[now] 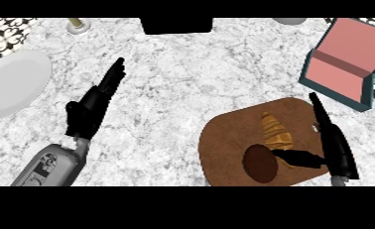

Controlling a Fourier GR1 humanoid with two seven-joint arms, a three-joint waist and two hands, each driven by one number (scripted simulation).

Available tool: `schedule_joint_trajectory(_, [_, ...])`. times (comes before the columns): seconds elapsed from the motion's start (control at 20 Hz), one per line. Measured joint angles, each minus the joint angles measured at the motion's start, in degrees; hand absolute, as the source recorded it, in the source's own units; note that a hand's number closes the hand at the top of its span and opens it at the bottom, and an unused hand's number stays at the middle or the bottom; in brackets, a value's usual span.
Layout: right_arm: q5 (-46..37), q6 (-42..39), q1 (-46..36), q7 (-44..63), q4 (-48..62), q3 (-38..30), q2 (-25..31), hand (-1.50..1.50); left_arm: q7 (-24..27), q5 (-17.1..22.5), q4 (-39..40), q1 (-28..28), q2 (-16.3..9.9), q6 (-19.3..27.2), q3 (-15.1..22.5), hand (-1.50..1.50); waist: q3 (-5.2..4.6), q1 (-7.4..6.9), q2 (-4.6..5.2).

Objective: Pick the croissant from the cutting board and place it in the cardboard box

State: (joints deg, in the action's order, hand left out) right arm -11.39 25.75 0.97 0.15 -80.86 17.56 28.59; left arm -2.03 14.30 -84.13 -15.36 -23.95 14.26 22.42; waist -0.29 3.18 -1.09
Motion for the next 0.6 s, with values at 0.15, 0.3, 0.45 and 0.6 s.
schedule_joint_trajectory(0.15, [-10.08, 5.82, 4.2, -1.05, -1.26, 2.99, 3.41, -1.5, 0.5, -0.26, -0.14, 0.12, -0.6, -1.72, 0.76, 0.0, -0.04, -0.09, 0.19])
schedule_joint_trajectory(0.3, [-18.88, 9.74, 8.92, 2.06, -6.9, 4.9, 7.08, -1.5, 0.34, -0.71, -0.87, 0.58, -0.81, -2.35, 1.39, 0.0, -0.06, -0.17, 0.21])
schedule_joint_trajectory(0.45, [-26.14, 9.08, 13.17, 9.14, -15.24, 5.53, 11.01, -1.5, 0.67, -1.1, -1.18, 0.93, -1.0, -3.11, 1.53, 0.0, -0.09, -0.46, 0.36])
schedule_joint_trajectory(0.6, [-30.78, 4.09, 17.12, 17.62, -25.25, 6.55, 14.08, -1.5, 1.35, -1.77, -1.05, 0.98, -0.51, -3.41, 1.82, 0.0, -0.11, -0.69, 0.51])
